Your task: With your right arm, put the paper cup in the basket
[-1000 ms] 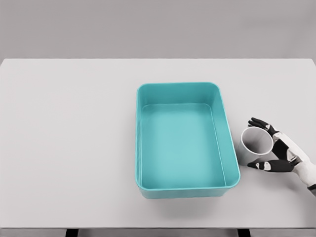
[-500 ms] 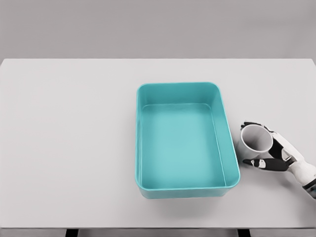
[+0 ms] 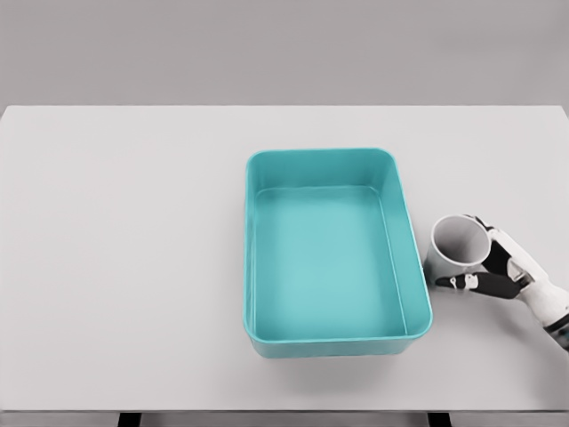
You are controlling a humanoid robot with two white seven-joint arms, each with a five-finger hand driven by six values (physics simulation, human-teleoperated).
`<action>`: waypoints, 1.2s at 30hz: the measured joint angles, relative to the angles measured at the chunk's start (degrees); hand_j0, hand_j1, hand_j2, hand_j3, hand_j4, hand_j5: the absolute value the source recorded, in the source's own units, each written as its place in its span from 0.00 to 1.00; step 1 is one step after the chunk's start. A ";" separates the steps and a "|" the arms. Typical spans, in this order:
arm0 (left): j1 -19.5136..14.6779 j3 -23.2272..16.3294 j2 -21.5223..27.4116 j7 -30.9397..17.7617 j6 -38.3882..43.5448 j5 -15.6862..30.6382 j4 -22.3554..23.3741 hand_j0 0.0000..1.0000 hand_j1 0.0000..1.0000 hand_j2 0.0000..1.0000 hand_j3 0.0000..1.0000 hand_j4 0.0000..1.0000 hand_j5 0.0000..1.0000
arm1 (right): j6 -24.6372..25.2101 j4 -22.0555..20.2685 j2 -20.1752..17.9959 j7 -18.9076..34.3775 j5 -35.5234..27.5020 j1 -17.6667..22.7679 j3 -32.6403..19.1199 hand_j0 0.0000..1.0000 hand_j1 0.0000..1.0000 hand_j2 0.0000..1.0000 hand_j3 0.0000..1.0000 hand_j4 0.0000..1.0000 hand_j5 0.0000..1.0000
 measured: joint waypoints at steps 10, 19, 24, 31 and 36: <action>0.00 -0.01 0.00 0.00 0.00 0.00 0.00 1.00 1.00 1.00 1.00 1.00 1.00 | 3.29 -5.59 -0.75 0.01 -0.29 0.09 -4.66 0.44 0.44 0.44 0.44 0.44 0.44; 0.00 0.00 0.00 0.00 0.00 0.01 0.00 1.00 1.00 1.00 1.00 1.00 1.00 | 5.25 -10.93 -1.07 0.02 -0.34 -1.32 -7.09 0.44 0.44 0.44 0.44 0.44 0.44; 0.00 0.01 0.00 0.00 0.00 0.00 0.00 1.00 1.00 1.00 1.00 1.00 1.00 | 5.39 -12.47 -1.03 0.02 0.27 -3.60 -6.99 0.44 0.44 0.44 0.44 0.44 0.44; 0.00 0.00 0.00 0.00 0.00 0.00 0.00 1.00 1.00 1.00 1.00 1.00 1.00 | 5.35 -14.84 -0.72 0.03 2.26 -4.75 -6.64 0.44 0.44 0.44 0.44 0.44 0.44; 0.00 0.00 0.00 0.00 0.00 0.01 0.00 1.00 1.00 1.00 1.00 1.00 1.00 | 5.35 -15.59 -0.51 0.02 4.21 -8.17 -4.47 0.44 0.44 0.44 0.44 0.44 0.44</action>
